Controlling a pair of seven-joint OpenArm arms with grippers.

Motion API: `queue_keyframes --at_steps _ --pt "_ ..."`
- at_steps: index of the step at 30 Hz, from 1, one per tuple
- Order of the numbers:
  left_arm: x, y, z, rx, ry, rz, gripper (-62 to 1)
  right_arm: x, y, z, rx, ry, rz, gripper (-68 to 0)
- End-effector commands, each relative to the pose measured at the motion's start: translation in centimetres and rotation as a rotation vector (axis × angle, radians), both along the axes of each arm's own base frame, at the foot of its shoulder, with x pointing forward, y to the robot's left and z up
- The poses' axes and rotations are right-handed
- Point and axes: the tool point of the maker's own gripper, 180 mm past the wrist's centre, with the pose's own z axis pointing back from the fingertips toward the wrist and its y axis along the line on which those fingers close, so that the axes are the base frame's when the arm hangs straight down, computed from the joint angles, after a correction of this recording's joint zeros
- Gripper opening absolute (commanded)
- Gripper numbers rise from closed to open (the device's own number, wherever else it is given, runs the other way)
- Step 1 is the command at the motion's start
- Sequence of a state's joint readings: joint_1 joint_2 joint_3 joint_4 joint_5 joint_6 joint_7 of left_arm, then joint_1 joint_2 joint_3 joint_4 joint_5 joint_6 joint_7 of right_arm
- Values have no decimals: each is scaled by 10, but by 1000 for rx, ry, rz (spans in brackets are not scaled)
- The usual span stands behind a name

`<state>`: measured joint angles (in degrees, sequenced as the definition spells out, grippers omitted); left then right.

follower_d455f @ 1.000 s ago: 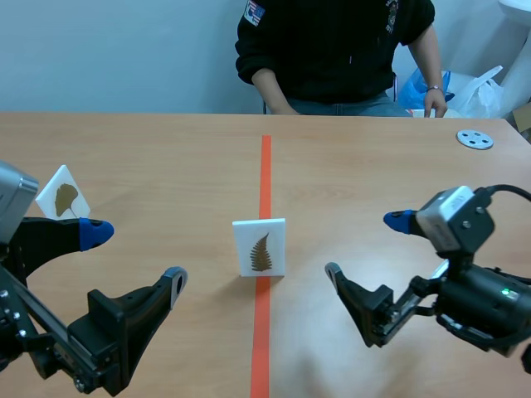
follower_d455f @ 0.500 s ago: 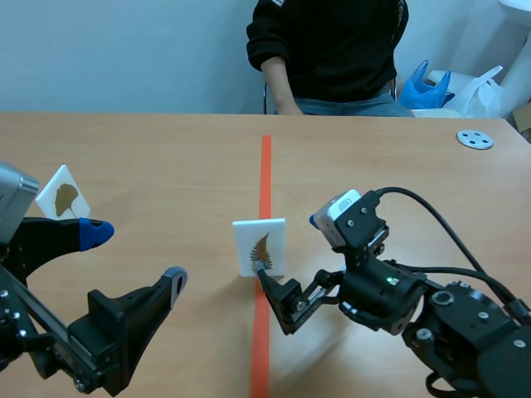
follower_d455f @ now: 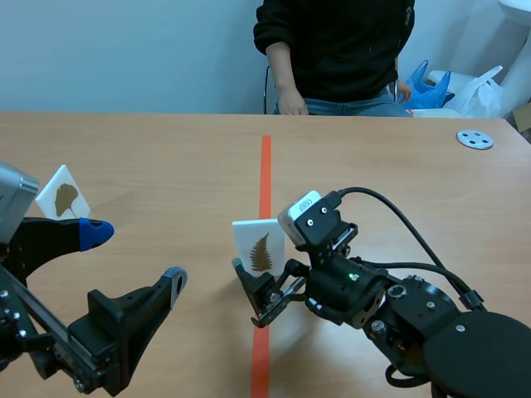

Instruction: Sort the leaf by its shape. The table is split by an orange tape line. A compound leaf with several leaflets goes to the left side, a simple leaf with one blade goes to the right side. Return to the home posture when a red brick is placed on the table.

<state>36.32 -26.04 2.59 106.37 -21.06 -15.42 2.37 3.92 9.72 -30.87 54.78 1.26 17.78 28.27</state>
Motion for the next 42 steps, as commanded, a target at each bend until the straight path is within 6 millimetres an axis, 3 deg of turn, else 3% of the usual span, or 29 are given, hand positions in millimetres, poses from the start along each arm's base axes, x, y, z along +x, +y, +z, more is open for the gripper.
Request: queue_keyframes --at_steps 1,9,31,37,42 --pt "2 0 5 -11 -18 -1 14 8 -2 11 13 -34 -7 -204" --pt "2 0 5 -11 -18 -1 14 7 -3 10 11 -30 -7 -388" --pt "2 0 5 -11 -18 -1 14 8 -7 19 40 -69 -7 -654" --pt "2 0 5 -10 -17 -1 14 13 -28 36 42 -124 -2 -660" --pt "2 0 5 -10 -17 -1 14 19 -72 59 31 -193 -61 -660"
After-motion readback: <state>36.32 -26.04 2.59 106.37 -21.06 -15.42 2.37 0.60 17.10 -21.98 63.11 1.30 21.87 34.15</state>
